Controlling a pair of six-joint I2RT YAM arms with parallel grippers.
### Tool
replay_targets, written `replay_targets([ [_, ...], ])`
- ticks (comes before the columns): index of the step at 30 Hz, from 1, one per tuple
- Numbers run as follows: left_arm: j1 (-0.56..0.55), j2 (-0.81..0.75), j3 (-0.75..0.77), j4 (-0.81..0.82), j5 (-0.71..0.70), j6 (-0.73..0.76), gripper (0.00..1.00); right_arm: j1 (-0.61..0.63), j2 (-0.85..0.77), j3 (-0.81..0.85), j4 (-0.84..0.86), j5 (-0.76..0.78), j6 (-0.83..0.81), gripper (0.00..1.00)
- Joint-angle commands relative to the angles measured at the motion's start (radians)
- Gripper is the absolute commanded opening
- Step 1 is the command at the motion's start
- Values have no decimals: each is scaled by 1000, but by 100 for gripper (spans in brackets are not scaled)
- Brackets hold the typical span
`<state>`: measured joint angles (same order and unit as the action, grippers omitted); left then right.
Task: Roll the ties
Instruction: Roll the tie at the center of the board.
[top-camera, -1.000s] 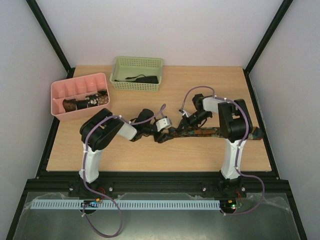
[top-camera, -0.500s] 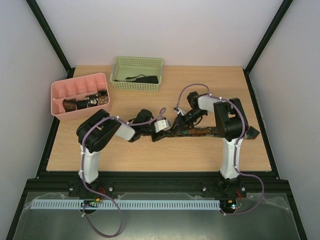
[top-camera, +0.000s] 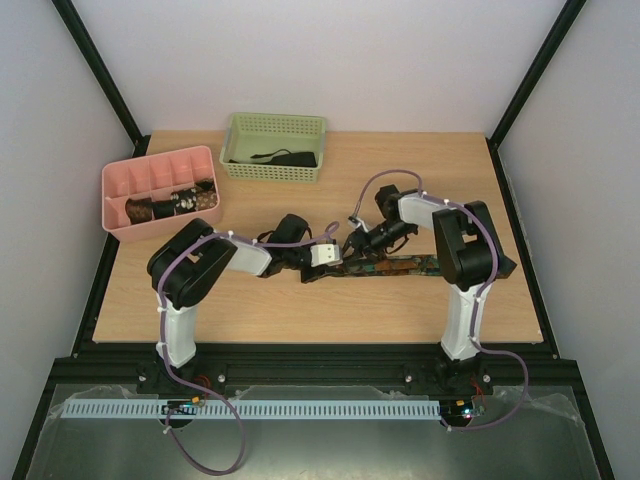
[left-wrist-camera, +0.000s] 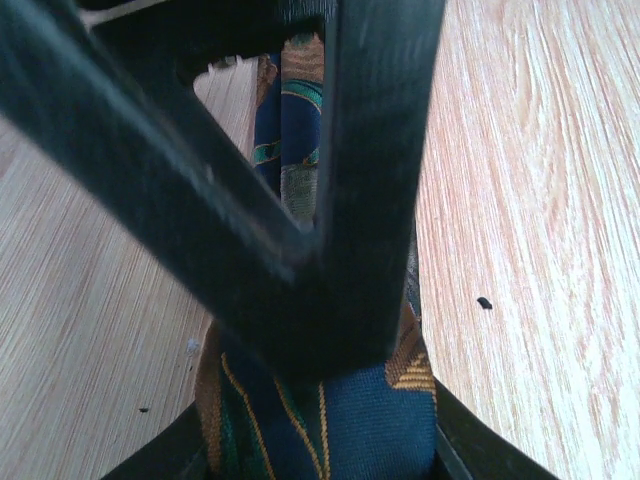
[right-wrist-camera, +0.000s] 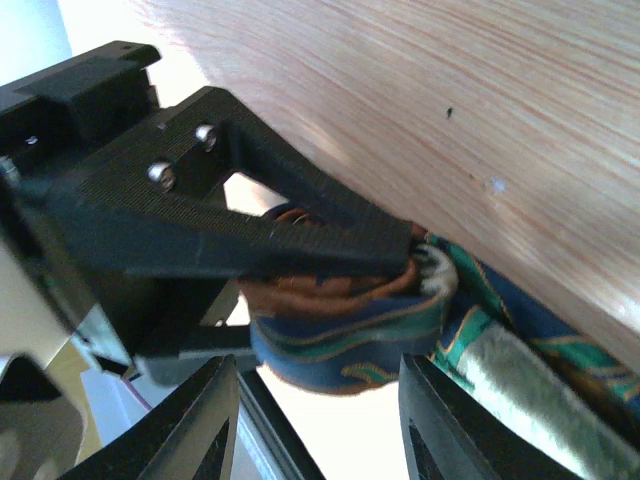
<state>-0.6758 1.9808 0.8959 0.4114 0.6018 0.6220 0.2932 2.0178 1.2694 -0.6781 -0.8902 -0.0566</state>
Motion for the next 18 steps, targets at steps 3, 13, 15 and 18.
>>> replay_targets([
  [3, -14, 33, -19, -189, -45, 46, 34, 10, 76, 4, 51, 45, 68, 34],
  [13, 8, -2, -16, -101, 9, -81, 62, -17, 59, -45, 18, 149, -11, 1],
  [15, 14, -27, -23, -58, 66, -115, 67, -25, 52, -73, 28, 192, -30, 1],
  [18, 15, -36, -36, 1, 113, -156, 70, -33, 50, -103, 41, 262, -57, 1],
])
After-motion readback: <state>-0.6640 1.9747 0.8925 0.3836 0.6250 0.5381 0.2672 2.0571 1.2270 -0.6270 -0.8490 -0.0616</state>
